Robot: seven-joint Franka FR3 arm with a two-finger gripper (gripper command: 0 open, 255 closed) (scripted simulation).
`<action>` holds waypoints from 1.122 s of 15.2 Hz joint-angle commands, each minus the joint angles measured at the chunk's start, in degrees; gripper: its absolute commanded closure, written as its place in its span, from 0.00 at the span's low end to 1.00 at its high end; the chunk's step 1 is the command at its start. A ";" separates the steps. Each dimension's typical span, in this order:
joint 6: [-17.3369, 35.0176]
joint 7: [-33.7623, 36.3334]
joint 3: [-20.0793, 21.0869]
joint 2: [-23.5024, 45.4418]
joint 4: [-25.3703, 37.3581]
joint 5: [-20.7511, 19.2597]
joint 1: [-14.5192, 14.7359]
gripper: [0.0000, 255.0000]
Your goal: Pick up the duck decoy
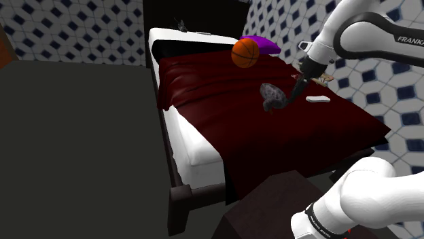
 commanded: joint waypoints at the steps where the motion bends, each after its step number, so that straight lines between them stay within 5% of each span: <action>1: 1.22 -7.63 -4.24 1.72 0.37 -1.45 0.74 0.00; 10: 6.50 -39.91 -22.13 18.16 9.64 -1.64 7.48 0.00; 17: 7.74 -69.01 -34.59 39.60 23.05 9.89 13.29 0.00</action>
